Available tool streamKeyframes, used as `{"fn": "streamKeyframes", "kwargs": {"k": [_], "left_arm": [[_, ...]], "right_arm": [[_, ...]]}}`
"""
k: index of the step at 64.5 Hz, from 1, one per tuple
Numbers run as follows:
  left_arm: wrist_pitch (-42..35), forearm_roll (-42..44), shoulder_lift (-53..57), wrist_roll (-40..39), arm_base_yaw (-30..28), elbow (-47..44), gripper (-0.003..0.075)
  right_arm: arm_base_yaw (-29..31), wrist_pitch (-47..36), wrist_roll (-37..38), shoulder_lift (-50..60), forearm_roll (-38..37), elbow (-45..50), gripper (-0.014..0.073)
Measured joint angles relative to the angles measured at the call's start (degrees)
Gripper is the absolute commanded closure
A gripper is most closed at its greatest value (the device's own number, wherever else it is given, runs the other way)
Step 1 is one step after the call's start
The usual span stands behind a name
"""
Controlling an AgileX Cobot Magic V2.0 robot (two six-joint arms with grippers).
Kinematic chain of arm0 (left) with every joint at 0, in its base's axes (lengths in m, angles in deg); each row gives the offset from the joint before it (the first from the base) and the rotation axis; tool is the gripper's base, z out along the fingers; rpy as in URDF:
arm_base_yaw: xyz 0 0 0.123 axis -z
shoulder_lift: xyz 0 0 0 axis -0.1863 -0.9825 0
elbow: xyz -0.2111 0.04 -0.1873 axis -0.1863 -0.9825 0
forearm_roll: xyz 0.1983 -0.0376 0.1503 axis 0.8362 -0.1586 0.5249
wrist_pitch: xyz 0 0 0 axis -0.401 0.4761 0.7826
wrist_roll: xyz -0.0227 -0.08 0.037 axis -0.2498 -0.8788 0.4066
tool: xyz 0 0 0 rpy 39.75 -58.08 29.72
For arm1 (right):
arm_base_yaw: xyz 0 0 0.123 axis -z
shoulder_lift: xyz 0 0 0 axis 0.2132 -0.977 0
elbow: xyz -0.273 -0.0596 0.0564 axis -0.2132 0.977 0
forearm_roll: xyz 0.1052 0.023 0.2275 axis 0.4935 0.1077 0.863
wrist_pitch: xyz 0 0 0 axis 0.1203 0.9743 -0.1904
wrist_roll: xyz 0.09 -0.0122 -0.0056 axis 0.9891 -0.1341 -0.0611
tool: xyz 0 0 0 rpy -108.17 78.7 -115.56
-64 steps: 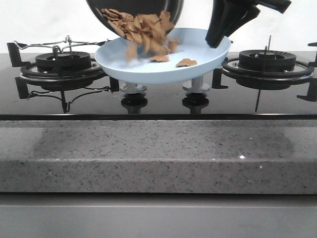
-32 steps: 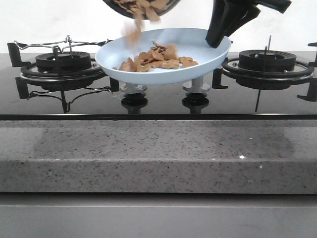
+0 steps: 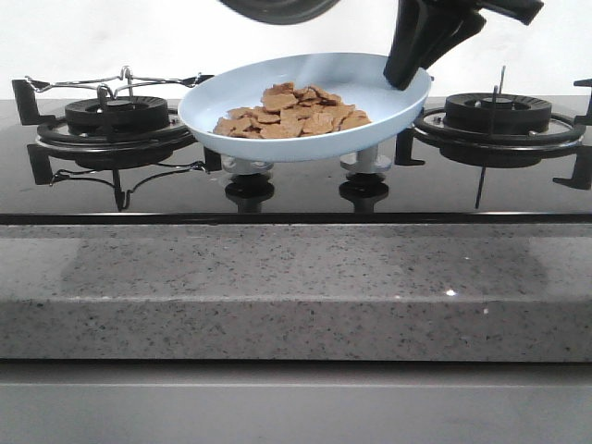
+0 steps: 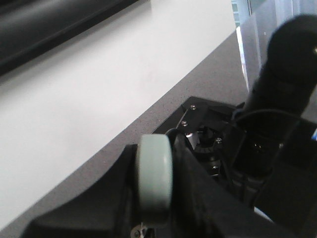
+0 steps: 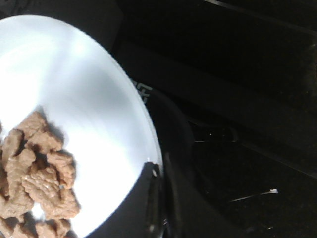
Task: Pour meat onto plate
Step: 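Return the empty pan onto its burner with the left gripper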
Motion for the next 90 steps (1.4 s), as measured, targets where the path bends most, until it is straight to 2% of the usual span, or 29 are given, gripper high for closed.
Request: {"fn": "streamKeyframes", "kwargs": {"k": [12, 17, 31, 43, 50, 59, 70, 83, 88, 90], "left_arm": [[1.11, -17.88, 0.0, -1.71, -14.54, 0.0, 0.074], [3.22, -28.31, 0.0, -0.14, -21.74, -0.37, 0.074], [17.59, -59.07, -5.56, 5.94, -42.51, -4.7, 0.0741], [22.46, -71.74, -15.37, 6.85, -52.77, -6.82, 0.0741], [23.63, -76.56, -20.88, 6.85, -55.2, -6.82, 0.0741], [26.48, -80.39, -27.15, 6.88, -55.57, -6.82, 0.0741], [27.93, -81.04, -32.61, 6.98, -55.29, -6.82, 0.074], [25.56, -81.14, -34.22, 8.26, -55.29, -6.82, 0.0739], [24.99, -81.14, -34.22, 8.39, -55.29, -6.82, 0.0716], [24.97, -81.14, -34.22, 8.39, -55.29, -6.82, 0.068]], "right_arm": [[0.0, 0.0, 0.0, 0.0, 0.0, 0.0, 0.0653], [0.0, 0.0, 0.0, 0.0, 0.0, 0.0, 0.0653], [0.0, 0.0, 0.0, 0.0, 0.0, 0.0, 0.0653], [0.0, 0.0, 0.0, 0.0, 0.0, 0.0, 0.0653], [0.0, 0.0, -0.04, 0.0, 0.0, 0.0, 0.0653], [0.0, 0.0, -0.04, 0.0, 0.0, 0.0, 0.0653], [0.0, 0.0, -0.04, 0.0, 0.0, 0.0, 0.0653], [0.0, 0.0, -0.04, 0.0, 0.0, 0.0, 0.0653], [0.0, 0.0, -0.04, 0.0, 0.0, 0.0, 0.0653], [0.0, 0.0, -0.04, 0.0, 0.0, 0.0, 0.0653]]}}
